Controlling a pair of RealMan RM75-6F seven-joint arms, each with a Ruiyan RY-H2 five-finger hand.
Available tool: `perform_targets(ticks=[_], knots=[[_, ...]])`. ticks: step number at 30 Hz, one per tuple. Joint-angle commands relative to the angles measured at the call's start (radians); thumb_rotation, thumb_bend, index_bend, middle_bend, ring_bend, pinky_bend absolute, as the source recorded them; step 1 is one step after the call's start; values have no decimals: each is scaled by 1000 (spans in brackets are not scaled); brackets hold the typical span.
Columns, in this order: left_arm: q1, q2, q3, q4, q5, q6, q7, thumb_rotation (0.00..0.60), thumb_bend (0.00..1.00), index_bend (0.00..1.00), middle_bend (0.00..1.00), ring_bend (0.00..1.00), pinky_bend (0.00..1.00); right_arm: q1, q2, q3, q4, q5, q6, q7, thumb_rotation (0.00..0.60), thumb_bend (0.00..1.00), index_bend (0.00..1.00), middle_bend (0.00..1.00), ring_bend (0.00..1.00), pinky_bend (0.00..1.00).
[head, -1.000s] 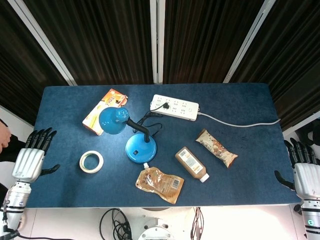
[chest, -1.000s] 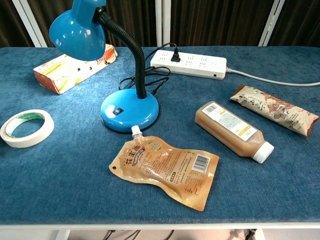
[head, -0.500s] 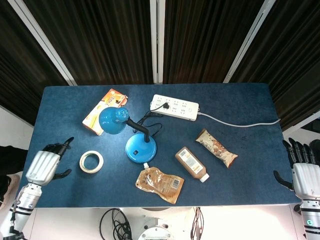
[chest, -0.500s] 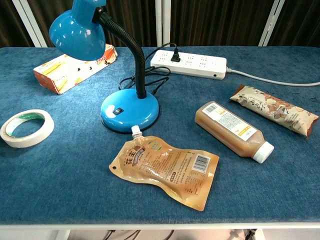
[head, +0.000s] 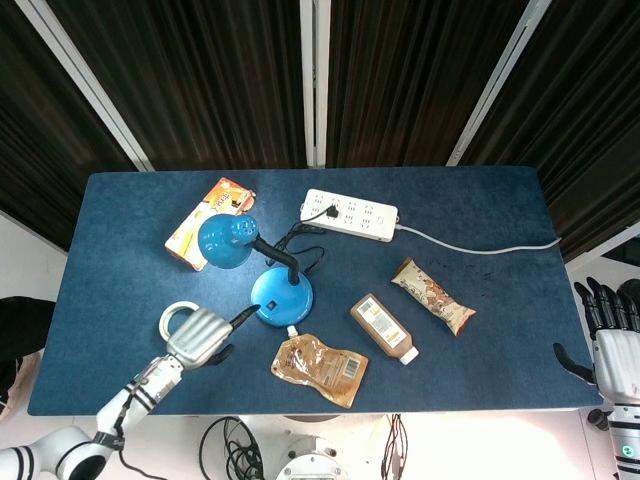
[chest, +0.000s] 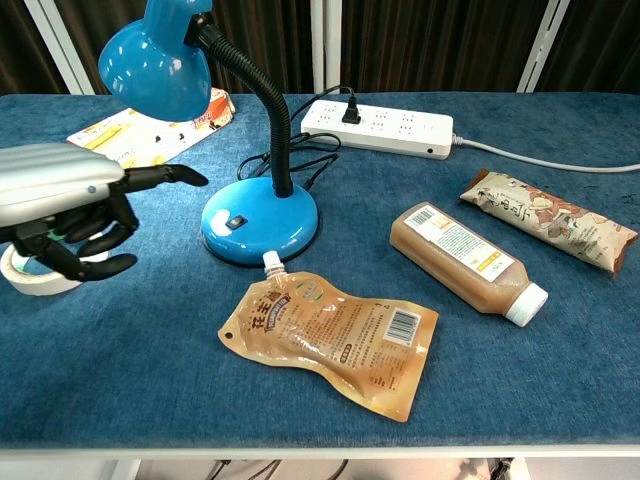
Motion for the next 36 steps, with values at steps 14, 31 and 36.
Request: perform_targets(ticks=[14,31,36], knots=[[-118,-107,-30,57,-307,-113,259,600,464,62,792,754,751,-7,0,7,38,23,-7,44,600,195,0,0,0,0],[-153,-121,7,91,-352,-94,236,600,465,85,793,757,760,-2,-11,12,55,34,-23,52,600,195,0,0,0,0],[-137,-103,0,70,-320,-29,206,600,465,79,795,757,760,0,-11,13,50,34,-25,44,600,195,0,0,0,0]])
